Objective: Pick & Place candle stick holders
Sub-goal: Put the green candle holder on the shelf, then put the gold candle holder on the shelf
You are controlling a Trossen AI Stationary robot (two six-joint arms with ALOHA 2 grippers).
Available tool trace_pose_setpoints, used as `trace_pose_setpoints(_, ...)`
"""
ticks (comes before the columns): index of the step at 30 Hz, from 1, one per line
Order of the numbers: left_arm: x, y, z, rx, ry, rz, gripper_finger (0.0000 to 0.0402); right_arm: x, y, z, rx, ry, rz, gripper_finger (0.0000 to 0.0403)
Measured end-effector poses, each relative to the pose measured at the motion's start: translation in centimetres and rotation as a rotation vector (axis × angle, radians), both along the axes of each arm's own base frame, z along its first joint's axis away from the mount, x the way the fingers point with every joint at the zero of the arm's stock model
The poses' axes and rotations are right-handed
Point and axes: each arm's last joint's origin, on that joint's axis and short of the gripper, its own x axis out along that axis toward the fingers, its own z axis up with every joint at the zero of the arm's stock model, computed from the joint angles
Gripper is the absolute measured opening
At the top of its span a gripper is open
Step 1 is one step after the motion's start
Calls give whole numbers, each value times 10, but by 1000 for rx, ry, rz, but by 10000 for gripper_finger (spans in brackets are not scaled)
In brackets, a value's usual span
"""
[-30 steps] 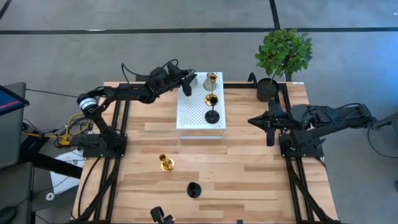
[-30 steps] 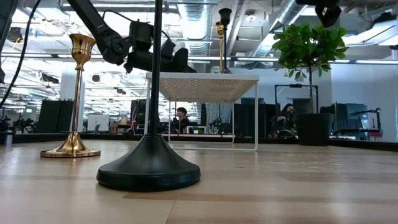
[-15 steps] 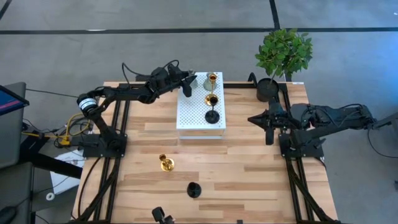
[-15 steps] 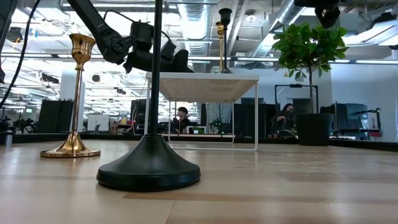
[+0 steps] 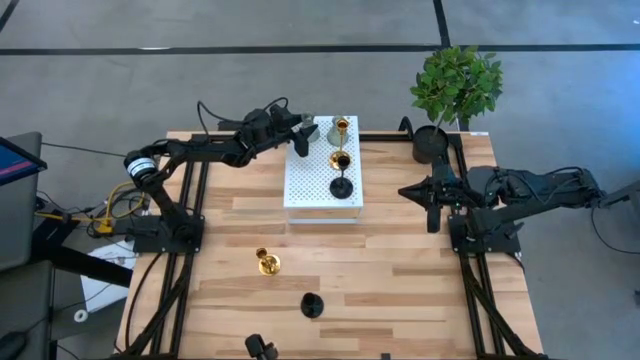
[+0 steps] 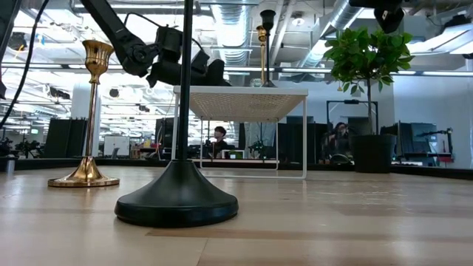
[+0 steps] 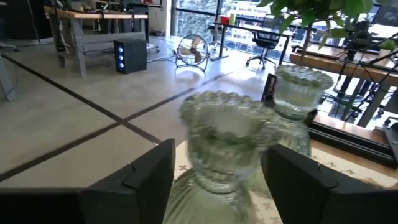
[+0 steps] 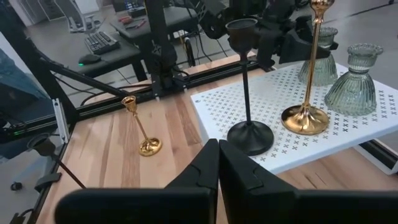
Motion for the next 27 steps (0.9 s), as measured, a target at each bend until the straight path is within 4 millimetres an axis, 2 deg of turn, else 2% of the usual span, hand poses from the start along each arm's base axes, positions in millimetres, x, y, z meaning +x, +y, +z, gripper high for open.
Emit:
trace_pose_setpoints(9,-2,-4,1,-1,57,-5,219,0,0,1,3,-14,0,0)
trace_pose_setpoints(14,-13,-11,14,25,87,-2,207,0,0,1,3,-14,0,0)
trace_pose_setpoints(20,-33,-25,37,44,105,-1,204,0,0,1,3,-14,0,0)
trace_pose_setpoints(27,-69,-51,55,-29,213,-10,200,1,0,1,3,-16,-1,0)
